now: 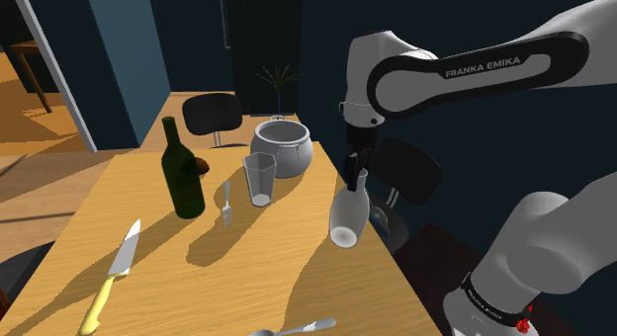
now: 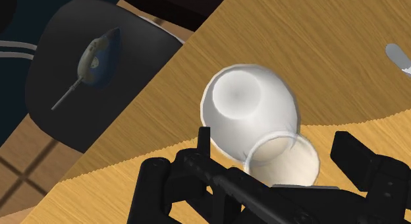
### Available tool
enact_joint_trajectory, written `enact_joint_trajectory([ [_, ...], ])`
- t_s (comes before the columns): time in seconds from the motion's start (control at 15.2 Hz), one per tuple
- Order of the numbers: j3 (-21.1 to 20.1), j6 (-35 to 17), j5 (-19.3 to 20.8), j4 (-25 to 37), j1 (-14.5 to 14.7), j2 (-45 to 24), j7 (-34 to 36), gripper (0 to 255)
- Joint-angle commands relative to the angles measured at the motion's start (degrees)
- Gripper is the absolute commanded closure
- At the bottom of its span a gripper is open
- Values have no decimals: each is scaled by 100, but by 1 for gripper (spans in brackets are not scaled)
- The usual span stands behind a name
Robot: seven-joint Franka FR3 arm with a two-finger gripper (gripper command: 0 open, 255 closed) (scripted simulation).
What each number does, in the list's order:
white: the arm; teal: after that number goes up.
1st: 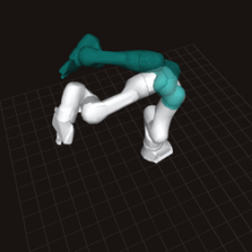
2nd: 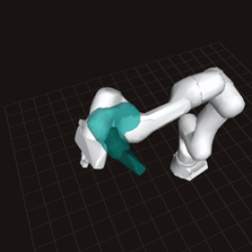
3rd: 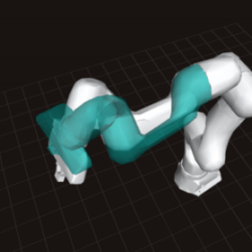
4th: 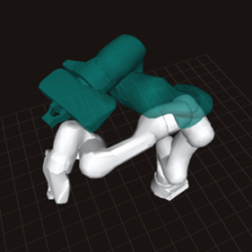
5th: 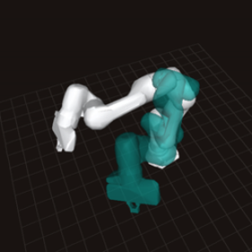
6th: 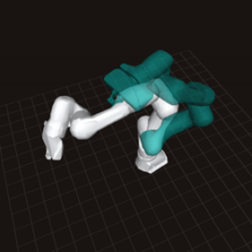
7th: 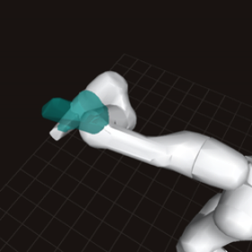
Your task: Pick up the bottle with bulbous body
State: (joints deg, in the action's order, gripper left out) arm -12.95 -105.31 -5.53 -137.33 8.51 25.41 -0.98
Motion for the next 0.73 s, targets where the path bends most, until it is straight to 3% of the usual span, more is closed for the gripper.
enact_joint_trajectory([
  [0.0,-7,-81,-3,-61,2,-18,2,0],
  [0.07,-6,-81,-4,-65,2,-13,0,255],
  [0.66,-7,-81,-3,-60,2,-18,2,255],
])
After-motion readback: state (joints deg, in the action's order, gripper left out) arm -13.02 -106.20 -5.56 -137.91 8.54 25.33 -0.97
